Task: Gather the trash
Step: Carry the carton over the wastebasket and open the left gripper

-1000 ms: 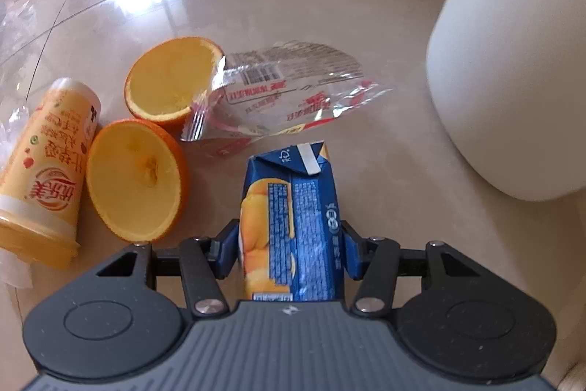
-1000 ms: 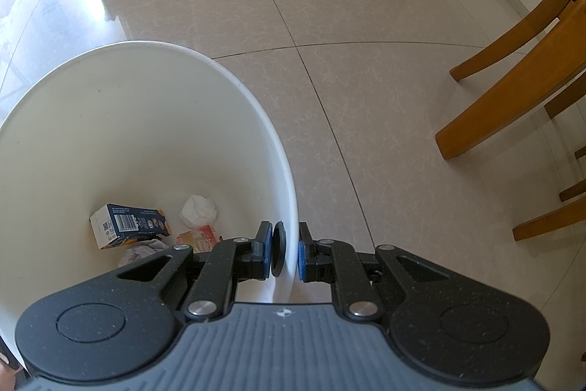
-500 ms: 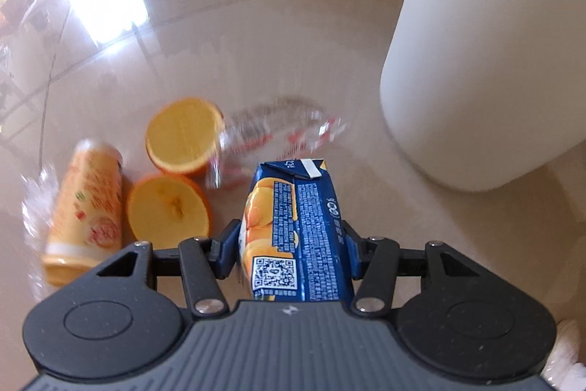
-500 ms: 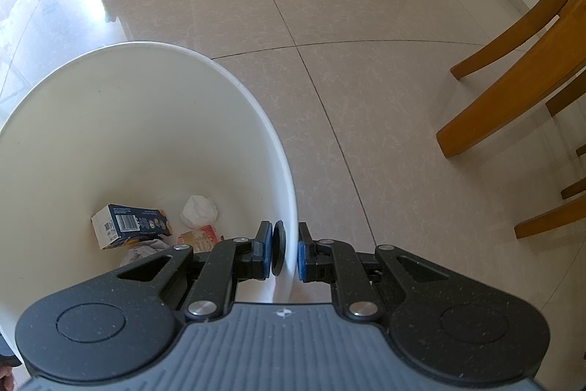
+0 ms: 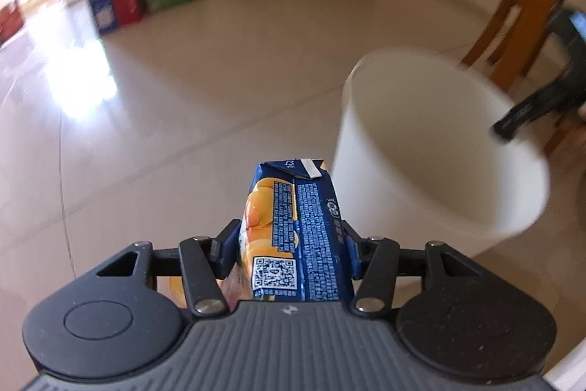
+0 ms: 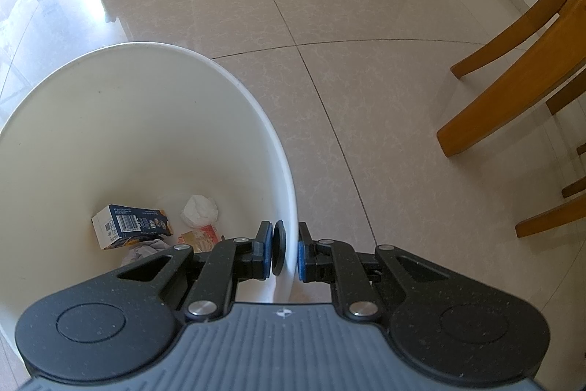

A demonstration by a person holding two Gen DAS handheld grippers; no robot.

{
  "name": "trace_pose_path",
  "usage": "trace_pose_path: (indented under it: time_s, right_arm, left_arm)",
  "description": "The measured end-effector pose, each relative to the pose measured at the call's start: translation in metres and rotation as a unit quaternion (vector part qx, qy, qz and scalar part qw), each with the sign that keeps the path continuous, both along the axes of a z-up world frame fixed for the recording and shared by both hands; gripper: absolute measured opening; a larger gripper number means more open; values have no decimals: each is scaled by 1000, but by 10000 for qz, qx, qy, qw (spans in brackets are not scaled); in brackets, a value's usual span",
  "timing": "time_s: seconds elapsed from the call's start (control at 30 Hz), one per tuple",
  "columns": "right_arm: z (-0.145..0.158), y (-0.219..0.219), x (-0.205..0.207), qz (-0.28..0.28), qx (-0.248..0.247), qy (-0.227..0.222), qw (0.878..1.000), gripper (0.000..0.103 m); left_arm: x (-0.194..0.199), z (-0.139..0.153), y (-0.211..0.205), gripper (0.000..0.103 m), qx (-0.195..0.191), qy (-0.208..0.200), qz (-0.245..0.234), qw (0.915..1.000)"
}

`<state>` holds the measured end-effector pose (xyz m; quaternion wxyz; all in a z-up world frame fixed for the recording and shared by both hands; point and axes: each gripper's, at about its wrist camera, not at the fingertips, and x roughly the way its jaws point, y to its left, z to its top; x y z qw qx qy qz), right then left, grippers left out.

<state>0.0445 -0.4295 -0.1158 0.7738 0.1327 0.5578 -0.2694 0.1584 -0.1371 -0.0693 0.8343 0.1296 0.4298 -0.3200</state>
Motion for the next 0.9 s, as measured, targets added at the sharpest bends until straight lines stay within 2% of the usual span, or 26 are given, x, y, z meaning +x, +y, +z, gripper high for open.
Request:
trace_pose_path:
  time_s: [0.1,0.13,0.23,0.3,0.33,0.43,0.47,0.5,0.57,0.7,0.9]
  right_arm:
    - [0,-1,-1,-21,32,-17,10000,16]
    - [0,-2,-1,-27,42,-25,10000,16]
    - [1,-2,-2,-23,64,-43,10000,16]
    - [1,-3,-2,-40,88,-58,9999,16]
    - [1,-3,-3,-38,89,-61,9999,16]
    - [0,-2,-3,-21,60,-62,10000,16]
    - [0,-2,-4,-7,51,-56,10000,16]
    - [0,-1,-4,-2,54,-55,10000,16]
    - [0,-2,-4,1,80,-56,10000,16]
    - [0,-3,-4,-32,117,-73,9999,16]
    - [0,-1,-4,-5,110,-50,9999,16]
  left_arm:
    - [6,36,-15,54,-178,-188,-302,9992]
    - [9,30,-27,54,-228,-227,-397,9987]
    - [14,49,-57,54,-447,-295,-693,9962]
    - [14,49,-71,54,-561,-286,-852,9944]
    - [-4,56,-77,54,-618,-275,-910,9935]
    - [-14,59,-96,55,-691,-133,-1082,9916]
    - [-15,56,-102,66,-650,-45,-1106,9917]
    - [-15,58,-104,81,-589,-9,-1078,9924]
    - [-18,54,-106,89,-566,-152,-1011,9932]
    - [-16,43,-100,89,-494,-65,-1002,9937]
    - [-2,54,-87,90,-423,33,-750,9963]
